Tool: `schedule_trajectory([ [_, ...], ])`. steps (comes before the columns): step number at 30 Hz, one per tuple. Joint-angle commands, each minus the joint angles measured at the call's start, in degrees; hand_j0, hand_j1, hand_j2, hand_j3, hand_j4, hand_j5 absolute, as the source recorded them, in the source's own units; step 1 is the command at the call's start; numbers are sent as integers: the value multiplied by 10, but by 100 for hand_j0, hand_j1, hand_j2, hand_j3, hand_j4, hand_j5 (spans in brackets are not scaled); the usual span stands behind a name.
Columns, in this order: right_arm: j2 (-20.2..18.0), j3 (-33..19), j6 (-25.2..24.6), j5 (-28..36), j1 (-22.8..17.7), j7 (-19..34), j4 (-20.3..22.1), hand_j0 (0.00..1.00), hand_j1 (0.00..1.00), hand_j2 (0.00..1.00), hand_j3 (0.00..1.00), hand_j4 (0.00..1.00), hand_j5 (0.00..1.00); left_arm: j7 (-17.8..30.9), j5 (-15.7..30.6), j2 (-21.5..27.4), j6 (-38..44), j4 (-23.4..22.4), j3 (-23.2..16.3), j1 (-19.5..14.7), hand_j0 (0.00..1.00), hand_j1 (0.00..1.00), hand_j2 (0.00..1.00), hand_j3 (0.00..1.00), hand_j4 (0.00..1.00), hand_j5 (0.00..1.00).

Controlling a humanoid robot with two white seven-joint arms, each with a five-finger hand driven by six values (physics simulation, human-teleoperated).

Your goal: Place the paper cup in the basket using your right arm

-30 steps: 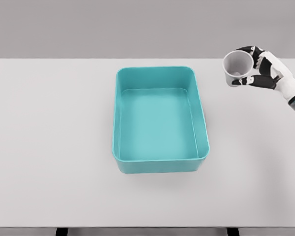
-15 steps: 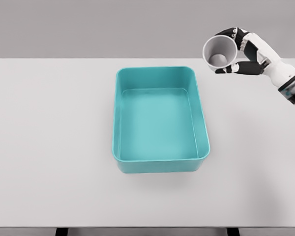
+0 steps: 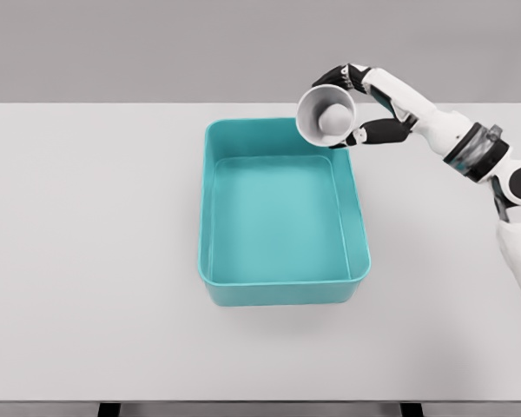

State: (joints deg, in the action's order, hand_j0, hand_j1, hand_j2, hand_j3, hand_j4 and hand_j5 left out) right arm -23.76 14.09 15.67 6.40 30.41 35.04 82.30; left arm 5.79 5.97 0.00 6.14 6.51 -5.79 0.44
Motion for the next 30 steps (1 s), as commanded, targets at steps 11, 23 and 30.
schedule_trajectory([
  [11, -8, 70, 0, -118, 6, 0, 80, 57, 57, 57, 57, 57, 57, 0, 0, 0, 0, 0, 0, 0, 100, 100, 100, 100, 100, 100],
  [23, -46, 155, 2, -143, 49, 0, 89, 74, 74, 74, 74, 74, 74, 0, 0, 0, 0, 0, 0, 0, 100, 100, 100, 100, 100, 100],
  [30, -47, 154, 0, -159, 51, 0, 95, 98, 98, 98, 98, 98, 98, 0, 0, 0, 0, 0, 0, 0, 100, 100, 100, 100, 100, 100],
])
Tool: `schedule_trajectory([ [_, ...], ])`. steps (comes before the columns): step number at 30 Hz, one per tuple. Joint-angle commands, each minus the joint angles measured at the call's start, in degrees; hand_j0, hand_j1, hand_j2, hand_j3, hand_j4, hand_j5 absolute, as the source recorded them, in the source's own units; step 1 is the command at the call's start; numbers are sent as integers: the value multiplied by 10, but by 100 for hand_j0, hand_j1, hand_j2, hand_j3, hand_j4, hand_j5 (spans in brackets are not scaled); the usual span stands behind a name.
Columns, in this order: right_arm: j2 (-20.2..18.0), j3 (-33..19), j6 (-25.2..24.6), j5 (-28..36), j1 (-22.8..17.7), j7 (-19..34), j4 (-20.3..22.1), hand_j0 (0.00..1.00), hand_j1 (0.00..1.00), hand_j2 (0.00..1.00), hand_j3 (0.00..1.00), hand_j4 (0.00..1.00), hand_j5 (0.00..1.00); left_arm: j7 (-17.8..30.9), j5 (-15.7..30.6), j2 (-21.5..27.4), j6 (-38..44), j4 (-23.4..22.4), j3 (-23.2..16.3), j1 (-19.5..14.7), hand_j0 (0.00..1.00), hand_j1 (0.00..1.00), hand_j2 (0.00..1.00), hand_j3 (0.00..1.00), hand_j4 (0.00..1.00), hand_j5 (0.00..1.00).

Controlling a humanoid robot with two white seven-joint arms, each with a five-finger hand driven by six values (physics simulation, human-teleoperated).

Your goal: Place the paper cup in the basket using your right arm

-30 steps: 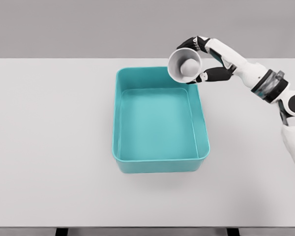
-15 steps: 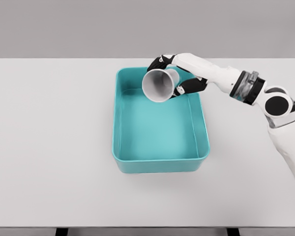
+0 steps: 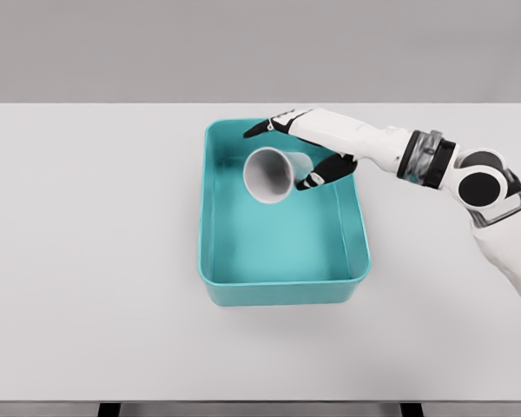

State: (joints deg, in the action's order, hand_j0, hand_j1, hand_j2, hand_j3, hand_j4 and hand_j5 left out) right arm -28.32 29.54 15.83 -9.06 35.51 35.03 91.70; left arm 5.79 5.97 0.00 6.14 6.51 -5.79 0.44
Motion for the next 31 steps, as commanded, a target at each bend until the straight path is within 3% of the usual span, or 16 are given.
schedule_trajectory([
  [1, -2, 0, -2, -4, 0, 0, 2, 98, 98, 98, 98, 98, 98, 0, 0, 0, 0, 0, 0, 0, 100, 100, 100, 100, 100, 100],
  [8, -9, -7, -5, 4, 4, 0, 15, 100, 100, 100, 100, 100, 100, 0, 0, 0, 0, 0, 0, 0, 100, 100, 100, 100, 100, 100],
  [11, -29, -58, -4, 48, -9, 0, 29, 100, 100, 100, 100, 100, 100, 0, 0, 0, 0, 0, 0, 0, 100, 100, 100, 100, 100, 100],
  [14, -88, -109, -2, 178, -50, 0, 58, 100, 100, 100, 100, 100, 100, 0, 0, 0, 0, 0, 0, 1, 100, 100, 100, 100, 100, 100],
  [16, -109, -134, -2, 203, -83, 0, 81, 100, 100, 100, 100, 100, 100, 0, 0, 0, 0, 0, 0, 0, 100, 100, 100, 100, 100, 100],
  [18, -133, -202, 3, 242, -154, 0, 88, 100, 100, 100, 100, 100, 100, 0, 0, 0, 0, 0, 0, 0, 100, 100, 100, 100, 100, 100],
  [21, -135, -231, 3, 251, -189, 0, 88, 100, 100, 100, 100, 100, 100, 0, 0, 0, 0, 0, 0, 0, 100, 100, 100, 100, 100, 100],
  [31, -147, -245, 3, 251, -226, 0, 88, 100, 100, 100, 100, 100, 100, 0, 1, 0, -1, 0, 0, 0, 100, 100, 100, 100, 100, 100],
])
